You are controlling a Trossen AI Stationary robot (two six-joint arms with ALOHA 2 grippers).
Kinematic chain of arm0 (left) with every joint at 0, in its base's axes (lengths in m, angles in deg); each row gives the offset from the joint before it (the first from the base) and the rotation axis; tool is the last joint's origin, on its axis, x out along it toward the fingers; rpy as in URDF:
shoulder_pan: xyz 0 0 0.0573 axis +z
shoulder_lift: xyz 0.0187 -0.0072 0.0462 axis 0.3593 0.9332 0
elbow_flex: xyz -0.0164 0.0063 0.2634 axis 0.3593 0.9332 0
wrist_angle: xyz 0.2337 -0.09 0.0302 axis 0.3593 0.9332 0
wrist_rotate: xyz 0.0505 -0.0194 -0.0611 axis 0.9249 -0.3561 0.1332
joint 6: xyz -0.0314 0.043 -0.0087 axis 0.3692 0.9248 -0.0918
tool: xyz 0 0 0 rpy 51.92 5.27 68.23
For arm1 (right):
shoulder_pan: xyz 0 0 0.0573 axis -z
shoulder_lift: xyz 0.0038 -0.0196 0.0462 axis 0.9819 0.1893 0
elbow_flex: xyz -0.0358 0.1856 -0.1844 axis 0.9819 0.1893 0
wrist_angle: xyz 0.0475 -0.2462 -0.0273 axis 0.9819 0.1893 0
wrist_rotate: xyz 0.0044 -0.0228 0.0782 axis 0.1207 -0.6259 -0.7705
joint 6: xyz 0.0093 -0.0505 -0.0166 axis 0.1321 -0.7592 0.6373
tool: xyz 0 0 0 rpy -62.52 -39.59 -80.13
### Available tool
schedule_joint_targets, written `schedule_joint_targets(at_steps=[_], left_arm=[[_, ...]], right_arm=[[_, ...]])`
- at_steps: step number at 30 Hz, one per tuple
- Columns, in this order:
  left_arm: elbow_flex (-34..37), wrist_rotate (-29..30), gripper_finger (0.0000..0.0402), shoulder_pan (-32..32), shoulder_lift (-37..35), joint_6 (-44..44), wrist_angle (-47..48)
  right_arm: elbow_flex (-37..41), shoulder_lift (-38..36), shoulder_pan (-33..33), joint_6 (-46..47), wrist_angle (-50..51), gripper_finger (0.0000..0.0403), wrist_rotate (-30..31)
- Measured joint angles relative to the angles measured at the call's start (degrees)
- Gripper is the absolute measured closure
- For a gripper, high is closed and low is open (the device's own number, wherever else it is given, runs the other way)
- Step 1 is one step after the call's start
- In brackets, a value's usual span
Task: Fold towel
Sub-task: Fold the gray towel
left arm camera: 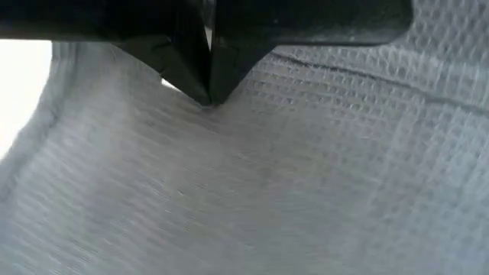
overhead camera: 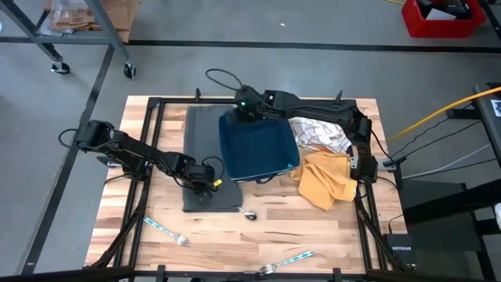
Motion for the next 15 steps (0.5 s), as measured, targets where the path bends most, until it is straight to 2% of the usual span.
schedule_joint_targets(at_steps=[4, 11, 15], left_arm=[[-1.9, -1.7, 0.0401, -2.3, -0.9, 0.5, -1.7], [-5.4, -1.8, 0.0401, -9.5, -6.0, 7.2, -1.0], [-5.7, -1.8, 0.0401, -15.2, -9.3, 10.6, -0.2]], right_arm=[[-5.4, -0.1, -6.7, -2.9, 5.9, 0.0288, -0.9], [-5.7, 1.7, -19.1, -4.3, 12.2, 0.0288, 0.1], [-5.7, 4.4, -24.6, -4.1, 11.9, 0.0288, 0.4]])
